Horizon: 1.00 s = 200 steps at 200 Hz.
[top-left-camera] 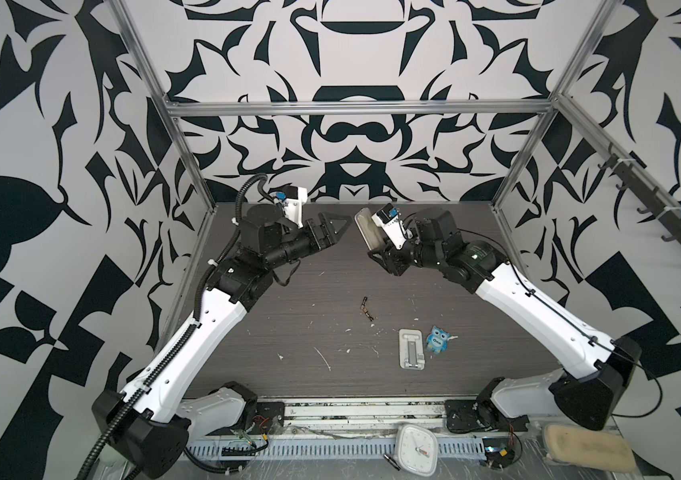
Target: Load the batteries into the remote control
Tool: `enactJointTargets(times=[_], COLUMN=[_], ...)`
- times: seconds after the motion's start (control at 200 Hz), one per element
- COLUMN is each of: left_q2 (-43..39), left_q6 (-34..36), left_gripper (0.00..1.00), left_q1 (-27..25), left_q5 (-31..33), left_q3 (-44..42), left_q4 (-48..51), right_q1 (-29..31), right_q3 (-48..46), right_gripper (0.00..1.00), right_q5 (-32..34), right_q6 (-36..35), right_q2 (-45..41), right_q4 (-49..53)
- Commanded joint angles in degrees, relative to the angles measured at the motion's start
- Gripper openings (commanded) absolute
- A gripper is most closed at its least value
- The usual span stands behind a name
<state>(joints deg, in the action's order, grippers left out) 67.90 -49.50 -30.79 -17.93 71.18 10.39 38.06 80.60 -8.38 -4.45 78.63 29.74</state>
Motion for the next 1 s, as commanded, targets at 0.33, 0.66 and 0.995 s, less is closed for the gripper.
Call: enactJointTargets(times=[0.33, 0.66, 0.995], left_q2=[8.86, 10.36, 15.93], left_q6=[0.28, 0.18, -1.45], left_gripper=[0.73, 0.71, 0.6], left_q1=[-3.77, -5.6, -7.26], left_q5=[6.78, 8.22, 10.54], left_q3=[1.85, 1.94, 3.98], left_q4=[-5.98, -9.25, -14.47], right_q1=[1.04, 1.0, 1.05], right_q3=[-1.62, -3.03, -3.43], right_gripper=[0.0, 0.0, 0.0], right_q5=[4.19, 4.64, 3.57], right_q6=[2.73, 4.01, 4.68], right_q2=[-0.55, -1.2, -1.63], right_q4=[-4.02, -5.37, -5.94])
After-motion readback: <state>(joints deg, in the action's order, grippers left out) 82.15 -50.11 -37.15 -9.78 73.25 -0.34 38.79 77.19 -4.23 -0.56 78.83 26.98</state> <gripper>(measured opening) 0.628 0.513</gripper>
